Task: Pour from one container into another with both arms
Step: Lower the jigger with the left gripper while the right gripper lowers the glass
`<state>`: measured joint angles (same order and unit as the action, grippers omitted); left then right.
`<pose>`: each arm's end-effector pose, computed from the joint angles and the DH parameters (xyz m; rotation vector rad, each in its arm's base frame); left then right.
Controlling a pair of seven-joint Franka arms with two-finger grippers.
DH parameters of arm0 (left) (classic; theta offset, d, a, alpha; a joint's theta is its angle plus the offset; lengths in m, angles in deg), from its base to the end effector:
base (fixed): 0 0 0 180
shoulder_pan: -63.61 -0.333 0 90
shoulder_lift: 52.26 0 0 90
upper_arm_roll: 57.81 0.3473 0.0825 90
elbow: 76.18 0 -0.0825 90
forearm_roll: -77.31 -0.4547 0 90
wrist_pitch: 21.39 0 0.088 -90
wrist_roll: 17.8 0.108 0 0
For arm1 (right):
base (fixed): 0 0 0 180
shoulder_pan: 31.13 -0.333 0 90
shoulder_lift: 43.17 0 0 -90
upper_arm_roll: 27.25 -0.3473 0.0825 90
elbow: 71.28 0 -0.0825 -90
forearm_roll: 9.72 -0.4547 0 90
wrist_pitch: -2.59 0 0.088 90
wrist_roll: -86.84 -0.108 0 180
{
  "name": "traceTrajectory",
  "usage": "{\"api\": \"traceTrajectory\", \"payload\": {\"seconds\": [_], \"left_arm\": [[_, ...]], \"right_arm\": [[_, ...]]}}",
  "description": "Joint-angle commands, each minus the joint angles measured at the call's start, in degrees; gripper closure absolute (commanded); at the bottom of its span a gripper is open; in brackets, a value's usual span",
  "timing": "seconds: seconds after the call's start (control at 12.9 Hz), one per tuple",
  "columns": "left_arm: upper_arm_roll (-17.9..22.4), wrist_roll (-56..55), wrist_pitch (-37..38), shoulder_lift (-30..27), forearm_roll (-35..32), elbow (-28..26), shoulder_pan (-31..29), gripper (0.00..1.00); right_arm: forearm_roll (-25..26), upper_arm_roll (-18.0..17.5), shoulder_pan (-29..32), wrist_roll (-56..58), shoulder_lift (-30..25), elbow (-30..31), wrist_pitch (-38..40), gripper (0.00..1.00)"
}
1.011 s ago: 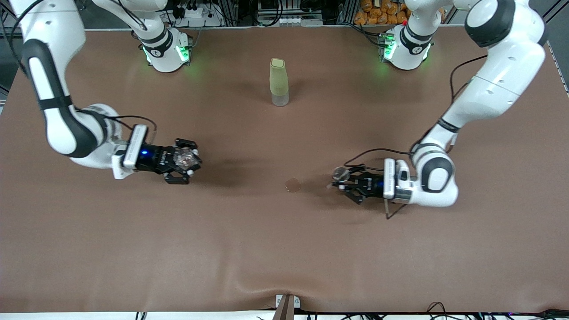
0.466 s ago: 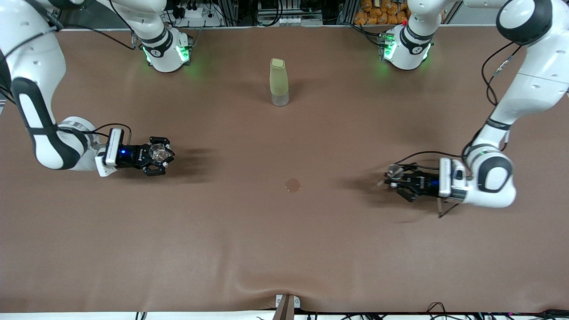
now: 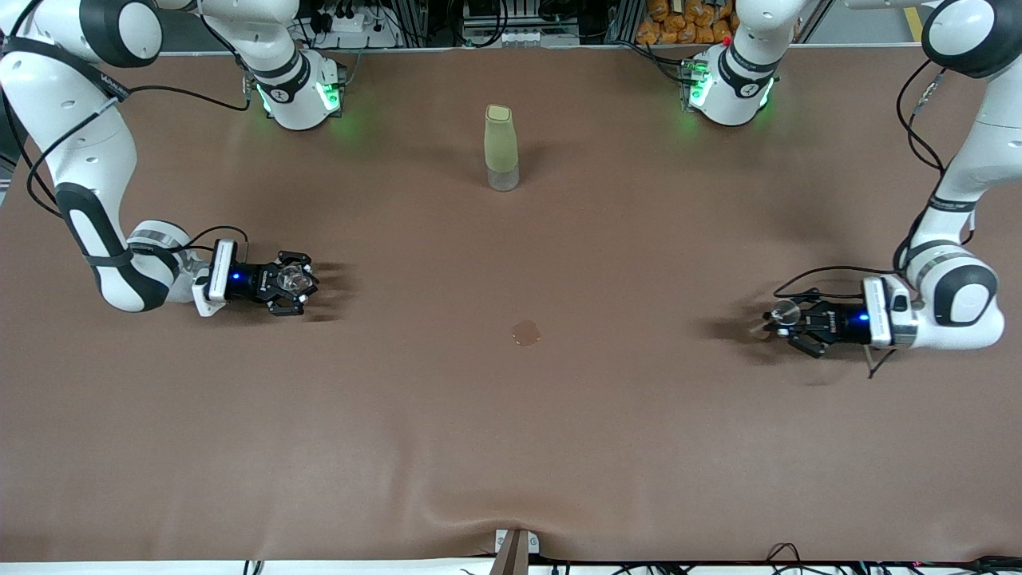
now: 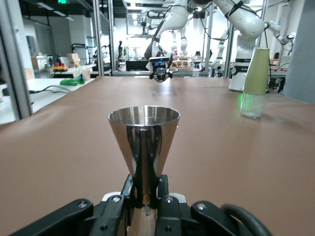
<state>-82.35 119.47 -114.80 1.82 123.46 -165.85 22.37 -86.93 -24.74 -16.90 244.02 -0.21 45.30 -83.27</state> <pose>0.6774 0.1557 0.1051 1.3009 -1.4013 1.0443 0.5452 -0.0501 0.0471 -1.2981 -1.1710 -1.1828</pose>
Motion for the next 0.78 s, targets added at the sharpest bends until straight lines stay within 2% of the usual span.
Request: {"api": "traceTrajectory", "payload": {"seconds": [0.0, 0.39, 0.7], "left_arm": [[1.95, -0.07, 1.29, -0.12, 0.17, 0.99, 0.46, 1.00], [4.68, 0.02, 1.29, 0.41, 0.52, 0.99, -1.39, 1.00], [4.68, 0.37, 1.82, 2.87, 0.43, 0.99, -3.23, 1.00]], "right_arm": [[0.93, 0.39, 0.44, 7.34, 2.21, -0.74, -1.66, 1.00], [0.49, 0.39, 0.62, 10.07, 4.76, -3.64, -3.69, 1.00], [0.23, 0.39, 1.59, 11.13, 6.78, -7.32, -5.62, 1.00]]}}
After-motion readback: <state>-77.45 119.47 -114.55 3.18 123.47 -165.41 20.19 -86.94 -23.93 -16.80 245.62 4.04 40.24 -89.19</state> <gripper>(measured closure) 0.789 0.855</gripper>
